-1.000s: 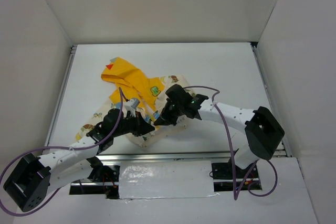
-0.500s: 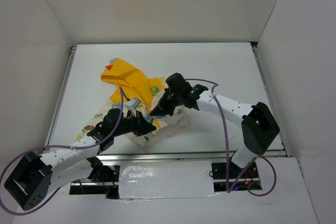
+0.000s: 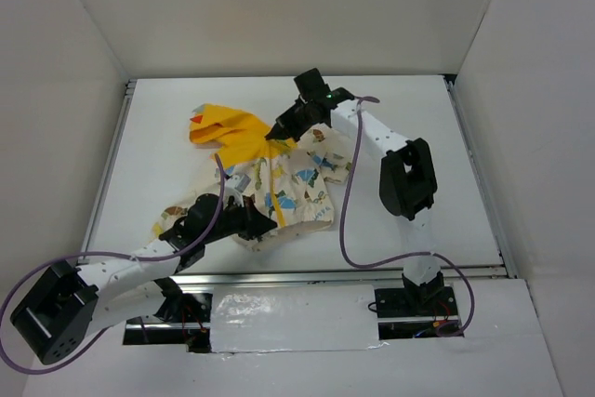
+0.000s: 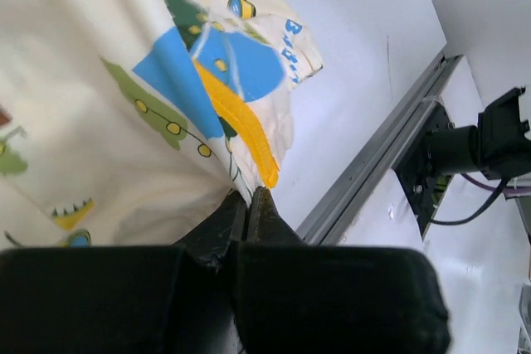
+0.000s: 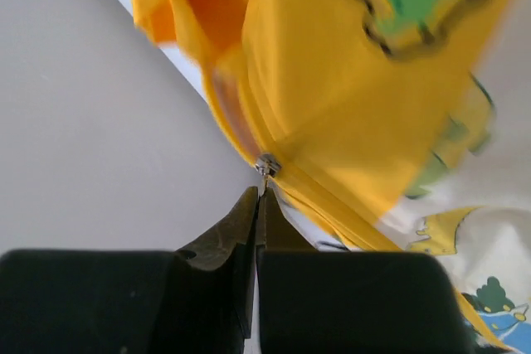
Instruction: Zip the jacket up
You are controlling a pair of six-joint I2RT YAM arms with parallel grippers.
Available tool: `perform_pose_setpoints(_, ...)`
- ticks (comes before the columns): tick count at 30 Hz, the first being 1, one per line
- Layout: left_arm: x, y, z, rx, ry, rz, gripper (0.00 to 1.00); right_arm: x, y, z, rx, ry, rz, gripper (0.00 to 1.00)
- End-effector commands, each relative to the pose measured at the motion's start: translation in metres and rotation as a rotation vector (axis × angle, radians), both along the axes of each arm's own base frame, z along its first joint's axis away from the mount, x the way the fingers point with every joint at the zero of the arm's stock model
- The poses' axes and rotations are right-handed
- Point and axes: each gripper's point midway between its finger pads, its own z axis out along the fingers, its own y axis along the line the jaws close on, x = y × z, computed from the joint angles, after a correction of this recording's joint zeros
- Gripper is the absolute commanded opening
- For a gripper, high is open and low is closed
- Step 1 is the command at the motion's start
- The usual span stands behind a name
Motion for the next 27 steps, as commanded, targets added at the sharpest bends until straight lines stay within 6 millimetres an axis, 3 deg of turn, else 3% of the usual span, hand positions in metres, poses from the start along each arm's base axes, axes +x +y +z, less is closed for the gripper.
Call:
perform_pose_setpoints(1,-0.042,-0.009,-0.013,0.022,0.078,-0.166,0.0,0.11,-0.076,0.057,0.005,-0.232,-0.324,0.0)
perform_pose_setpoints(3,-0.037,-0.008,-0.01,0.038,0.064,-0.142,0.0,0.121,-0.114,0.05,-0.039,-0.222,-0.413,0.0)
perform_pose_setpoints(4,-0.036,-0.006,-0.013,0.06,0.073,-0.135,0.0,0.132,-0.153,0.058,-0.059,-0.24,-0.496,0.0)
perform_pose_setpoints(5,-0.035,-0.006,-0.012,0.068,0.071,-0.13,0.0,0.13,-0.175,0.043,-0.09,-0.21,-0.535,0.0)
perform_pose_setpoints(6,-0.03,-0.007,-0.007,0.072,0.053,-0.124,0.0,0.13,-0.194,0.043,-0.106,-0.209,-0.571,0.0)
perform_pose_setpoints(7,-0.028,-0.008,-0.006,0.078,0.047,-0.121,0.0,0.131,-0.231,0.059,-0.107,-0.238,-0.642,0.0)
perform_pose_setpoints(8,-0.026,-0.008,-0.005,0.086,0.037,-0.123,0.0,0.125,-0.251,0.046,-0.138,-0.218,-0.671,0.0)
perform_pose_setpoints(9,-0.023,-0.011,-0.001,0.086,0.032,-0.123,0.0,0.124,-0.269,0.051,-0.142,-0.235,-0.704,0.0)
perform_pose_setpoints(10,-0.021,-0.012,-0.001,0.092,0.028,-0.124,0.0,0.122,-0.302,0.07,-0.145,-0.278,-0.757,0.0)
perform_pose_setpoints(11,-0.02,-0.014,0.0,0.096,0.02,-0.129,0.0,0.119,-0.328,0.067,-0.168,-0.274,-0.804,0.0)
perform_pose_setpoints(14,-0.013,-0.017,-0.005,0.116,0.028,-0.114,0.0,0.111,-0.373,0.095,-0.197,-0.334,-0.873,0.0)
perform_pose_setpoints(17,-0.01,-0.021,-0.011,0.124,0.041,-0.106,0.0,0.107,-0.392,0.118,-0.255,-0.391,-0.895,0.0)
perform_pose_setpoints(18,-0.007,-0.023,-0.014,0.127,0.045,-0.1,0.0,0.103,-0.402,0.118,-0.298,-0.386,-0.925,0.0)
perform_pose_setpoints(21,0.001,-0.026,-0.02,0.146,0.056,-0.08,0.01,0.1,-0.405,0.114,-0.331,-0.386,-0.929,0.0)
perform_pose_setpoints(23,0.005,-0.025,-0.025,0.171,0.08,-0.058,0.23,0.099,-0.405,0.106,-0.342,-0.386,-0.916,0.0)
perform_pose_setpoints(24,0.011,-0.024,-0.025,0.187,0.08,-0.033,0.48,0.102,-0.404,0.108,-0.338,-0.406,-0.903,0.0)
perform_pose_setpoints(25,0.011,-0.021,-0.029,0.209,0.095,-0.022,0.61,0.103,-0.402,0.104,-0.349,-0.411,-0.87,0.0)
perform_pose_setpoints(26,0.019,-0.018,-0.023,0.215,0.081,0.023,0.77,0.109,-0.4,0.114,-0.346,-0.463,-0.838,0.01)
perform_pose_setpoints(27,0.022,-0.015,-0.02,0.225,0.075,0.048,0.85,0.115,-0.4,0.121,-0.337,-0.494,-0.842,0.04)
